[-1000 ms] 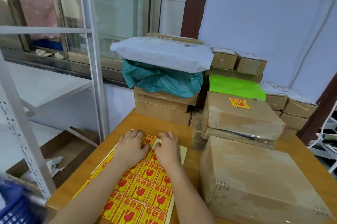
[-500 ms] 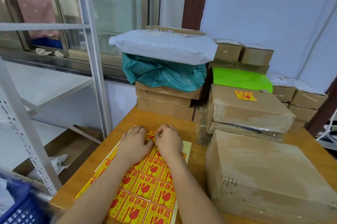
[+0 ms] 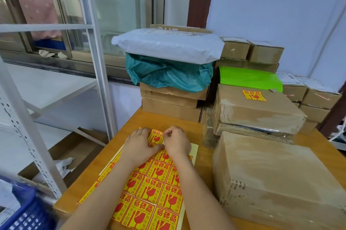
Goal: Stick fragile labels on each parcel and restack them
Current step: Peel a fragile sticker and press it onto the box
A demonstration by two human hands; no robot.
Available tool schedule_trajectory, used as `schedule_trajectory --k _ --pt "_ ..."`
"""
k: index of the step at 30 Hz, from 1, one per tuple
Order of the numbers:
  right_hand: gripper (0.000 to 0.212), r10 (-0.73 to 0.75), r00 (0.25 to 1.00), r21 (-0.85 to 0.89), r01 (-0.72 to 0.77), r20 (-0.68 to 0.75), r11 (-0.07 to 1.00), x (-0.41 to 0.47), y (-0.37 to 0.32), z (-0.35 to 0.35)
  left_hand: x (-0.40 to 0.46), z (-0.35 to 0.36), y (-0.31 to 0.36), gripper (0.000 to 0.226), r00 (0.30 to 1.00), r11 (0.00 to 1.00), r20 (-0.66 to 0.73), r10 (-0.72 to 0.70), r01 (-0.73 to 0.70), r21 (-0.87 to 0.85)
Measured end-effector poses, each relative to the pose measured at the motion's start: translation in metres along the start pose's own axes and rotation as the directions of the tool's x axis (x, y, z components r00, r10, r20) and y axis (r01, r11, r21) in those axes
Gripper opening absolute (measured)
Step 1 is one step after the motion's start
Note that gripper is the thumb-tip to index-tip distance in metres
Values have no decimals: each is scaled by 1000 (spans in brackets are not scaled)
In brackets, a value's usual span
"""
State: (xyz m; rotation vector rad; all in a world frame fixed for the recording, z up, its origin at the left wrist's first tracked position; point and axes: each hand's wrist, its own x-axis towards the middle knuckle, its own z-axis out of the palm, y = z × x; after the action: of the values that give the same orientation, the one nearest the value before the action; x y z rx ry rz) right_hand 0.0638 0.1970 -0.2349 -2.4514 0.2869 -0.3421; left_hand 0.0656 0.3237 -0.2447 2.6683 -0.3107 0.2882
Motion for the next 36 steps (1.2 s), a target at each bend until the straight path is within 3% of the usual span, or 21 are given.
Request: schedule_trajectory --k 10,18,22,27,32,36 --pt "16 37 998 79 -33 -45 996 0 1 2 1 0 -1 72 1000 1000 -6 0 0 -1" --pt "15 -14 996 276 37 -86 960 -5 2 -7 -1 -1 0 52 1000 999 -14 9 -10 -41" --pt "15 -56 990 299 93 -129 950 -10 0 -16 -5 -10 5 39 991 986 -128 -35 13 -168" --pt "13 -138 974 327 190 -177 926 -20 -9 -22 -6 -32 12 37 975 951 -195 -104 40 -308" --pt "13 -248 944 340 312 -220 887 -34 -19 -34 -15 -58 26 8 973 870 -195 -121 10 -493" --pt "26 -293 924 391 371 -245 842 -49 -32 -60 -28 -86 49 21 972 761 -192 -136 -22 -648"
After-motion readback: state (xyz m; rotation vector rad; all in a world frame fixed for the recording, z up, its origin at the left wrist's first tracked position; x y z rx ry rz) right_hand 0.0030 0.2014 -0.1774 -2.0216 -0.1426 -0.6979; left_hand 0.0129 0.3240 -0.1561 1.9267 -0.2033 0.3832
